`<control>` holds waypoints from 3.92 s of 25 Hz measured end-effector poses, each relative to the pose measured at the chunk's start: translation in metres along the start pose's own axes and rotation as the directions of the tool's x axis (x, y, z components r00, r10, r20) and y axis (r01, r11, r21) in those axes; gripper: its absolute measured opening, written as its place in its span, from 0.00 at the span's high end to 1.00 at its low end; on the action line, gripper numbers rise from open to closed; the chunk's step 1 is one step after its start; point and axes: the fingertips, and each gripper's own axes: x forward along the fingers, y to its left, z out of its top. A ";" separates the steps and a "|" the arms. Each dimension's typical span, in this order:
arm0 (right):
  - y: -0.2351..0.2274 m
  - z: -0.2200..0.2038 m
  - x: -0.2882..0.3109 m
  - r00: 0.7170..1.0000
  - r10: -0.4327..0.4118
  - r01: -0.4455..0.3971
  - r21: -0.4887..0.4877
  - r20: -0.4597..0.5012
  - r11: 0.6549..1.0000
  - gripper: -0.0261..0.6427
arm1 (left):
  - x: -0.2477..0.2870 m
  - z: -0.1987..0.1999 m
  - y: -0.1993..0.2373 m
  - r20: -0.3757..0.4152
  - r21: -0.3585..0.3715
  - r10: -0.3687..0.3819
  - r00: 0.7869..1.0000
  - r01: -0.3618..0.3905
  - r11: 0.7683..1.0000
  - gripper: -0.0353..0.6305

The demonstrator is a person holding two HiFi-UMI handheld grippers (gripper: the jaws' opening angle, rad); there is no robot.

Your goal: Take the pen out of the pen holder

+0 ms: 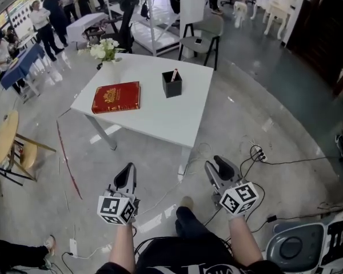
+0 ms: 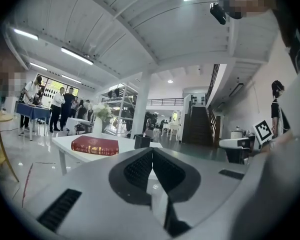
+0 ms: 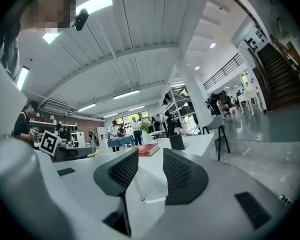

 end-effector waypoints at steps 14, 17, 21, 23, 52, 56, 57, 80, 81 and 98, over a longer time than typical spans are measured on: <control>-0.088 0.031 0.103 0.998 0.057 -0.057 -0.007 -0.027 0.998 0.72 | 0.136 0.022 0.027 0.009 -0.004 0.030 0.999 -0.030 1.000 0.94; -0.103 0.034 0.117 0.997 0.067 -0.068 -0.012 -0.033 0.998 0.72 | 0.159 0.020 0.025 0.007 -0.004 0.020 1.000 -0.020 1.000 0.94; -0.116 0.037 0.131 0.996 0.076 -0.076 -0.016 -0.036 0.997 0.72 | 0.179 0.022 0.027 0.014 -0.003 0.023 1.000 -0.023 1.000 0.94; -0.121 0.037 0.136 0.996 0.081 -0.082 -0.014 -0.034 0.997 0.72 | 0.187 0.023 0.028 0.015 0.002 0.021 1.000 -0.021 1.000 0.94; -0.153 0.046 0.248 0.988 0.136 -0.136 0.005 -0.077 0.991 0.72 | 0.281 0.030 0.080 -0.005 -0.004 0.016 1.000 -0.016 1.000 0.94; -0.160 0.048 0.277 0.986 0.141 -0.141 0.013 -0.087 0.990 0.72 | 0.305 0.031 0.096 -0.015 -0.008 0.008 1.000 -0.008 1.000 0.94; -0.162 0.049 0.283 0.986 0.141 -0.140 0.015 -0.089 0.990 0.72 | 0.311 0.032 0.100 -0.017 -0.009 0.005 1.000 -0.005 1.000 0.94; -0.196 0.065 0.395 0.990 0.073 -0.075 -0.006 -0.118 0.997 0.72 | 0.433 0.049 0.164 -0.032 -0.022 -0.123 0.992 0.123 0.992 0.94; -0.197 0.065 0.399 0.989 0.078 -0.080 -0.009 -0.123 0.997 0.72 | 0.436 0.049 0.165 -0.033 -0.026 -0.122 0.992 0.121 0.992 0.94; -0.211 0.056 0.455 0.931 0.263 -0.290 -0.077 -0.252 0.954 0.72 | 0.431 0.011 0.165 -0.097 -0.092 0.060 0.993 -0.069 0.993 0.94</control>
